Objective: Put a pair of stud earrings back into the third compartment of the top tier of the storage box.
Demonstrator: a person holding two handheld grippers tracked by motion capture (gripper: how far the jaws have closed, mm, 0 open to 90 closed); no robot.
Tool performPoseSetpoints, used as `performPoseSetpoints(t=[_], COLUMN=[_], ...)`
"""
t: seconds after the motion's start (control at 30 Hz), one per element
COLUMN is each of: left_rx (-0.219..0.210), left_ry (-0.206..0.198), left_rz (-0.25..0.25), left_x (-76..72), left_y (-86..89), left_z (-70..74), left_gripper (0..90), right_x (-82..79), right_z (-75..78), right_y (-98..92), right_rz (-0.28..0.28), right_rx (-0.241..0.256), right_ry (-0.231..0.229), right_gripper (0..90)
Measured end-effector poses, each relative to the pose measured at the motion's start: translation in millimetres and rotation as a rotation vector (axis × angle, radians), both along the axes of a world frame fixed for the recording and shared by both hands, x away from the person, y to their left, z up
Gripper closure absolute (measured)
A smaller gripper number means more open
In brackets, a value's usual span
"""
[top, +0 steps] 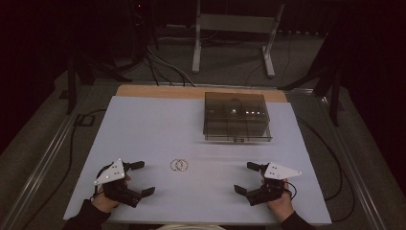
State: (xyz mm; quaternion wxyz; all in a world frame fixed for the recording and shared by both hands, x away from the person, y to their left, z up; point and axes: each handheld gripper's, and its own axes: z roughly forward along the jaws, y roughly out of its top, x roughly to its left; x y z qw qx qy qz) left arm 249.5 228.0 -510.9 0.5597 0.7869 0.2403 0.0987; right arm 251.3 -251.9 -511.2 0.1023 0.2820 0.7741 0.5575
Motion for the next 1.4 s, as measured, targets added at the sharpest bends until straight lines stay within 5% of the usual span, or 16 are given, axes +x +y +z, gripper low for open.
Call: performPoseSetpoints(t=[0.3, 0.6, 0.87, 1.4], left_rx=[-0.006, -0.008, -0.014, -0.019], left_ry=[-0.004, -0.004, 0.0, 0.003], left_rz=[-0.003, 0.004, 0.008, 0.006], left_x=[-0.8, -1.5, -0.5, -0.4], left_y=[-1.1, -0.4, 0.1, 0.0], left_z=[0.9, 1.7, 1.4, 1.6], left_gripper=[0.5, 0.4, 0.5, 0.4], right_x=[-0.7, -0.9, 2.5, 20.7], right_z=[2.5, 13.7, 27.6, 38.7], right_y=[1.1, 1.3, 6.9, 47.2], right_rz=[0.002, -0.025, -0.025, 0.047], right_rx=[-0.021, 0.031, 0.047, 0.022], right_ry=[-0.006, 0.015, -0.02, -0.014], right_gripper=[0.0, 0.0, 0.0, 0.0])
